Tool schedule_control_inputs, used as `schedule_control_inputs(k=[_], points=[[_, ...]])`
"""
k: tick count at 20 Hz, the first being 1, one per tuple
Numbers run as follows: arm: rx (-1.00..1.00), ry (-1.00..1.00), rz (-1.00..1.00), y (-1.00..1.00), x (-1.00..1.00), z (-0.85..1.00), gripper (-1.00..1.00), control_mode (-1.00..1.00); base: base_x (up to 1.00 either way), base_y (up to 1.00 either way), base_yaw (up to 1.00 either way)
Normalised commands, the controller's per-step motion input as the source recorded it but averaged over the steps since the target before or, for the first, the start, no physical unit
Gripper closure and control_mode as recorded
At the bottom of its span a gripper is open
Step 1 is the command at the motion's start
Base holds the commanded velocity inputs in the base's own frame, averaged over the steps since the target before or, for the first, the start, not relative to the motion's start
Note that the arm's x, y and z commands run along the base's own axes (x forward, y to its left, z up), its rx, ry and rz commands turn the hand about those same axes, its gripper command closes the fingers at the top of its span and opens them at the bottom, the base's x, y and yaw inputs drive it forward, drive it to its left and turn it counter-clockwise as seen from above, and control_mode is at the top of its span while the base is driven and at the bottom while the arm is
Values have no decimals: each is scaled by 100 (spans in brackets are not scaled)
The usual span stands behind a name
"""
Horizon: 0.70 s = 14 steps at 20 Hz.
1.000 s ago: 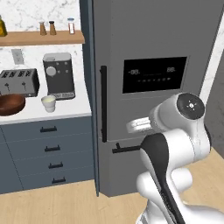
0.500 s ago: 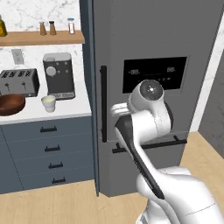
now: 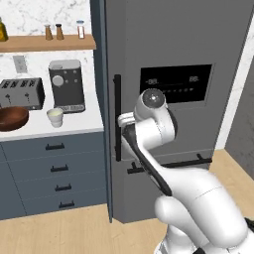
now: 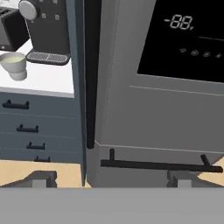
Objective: Grab a lemon wedge from the fridge and one ice cube from the ice bowl, and put them in the glass of lemonade.
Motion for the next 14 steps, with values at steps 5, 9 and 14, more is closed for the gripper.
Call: schedule_control_inputs(k=[5,9,14], points=[[0,-6,-2,34,81,-19,-100,-100,0,0,0],[0,0,-5,13,69,0,-100,-100,0,0,0],[-1,0,-1,3,56,-5,-100,-100,0,0,0]])
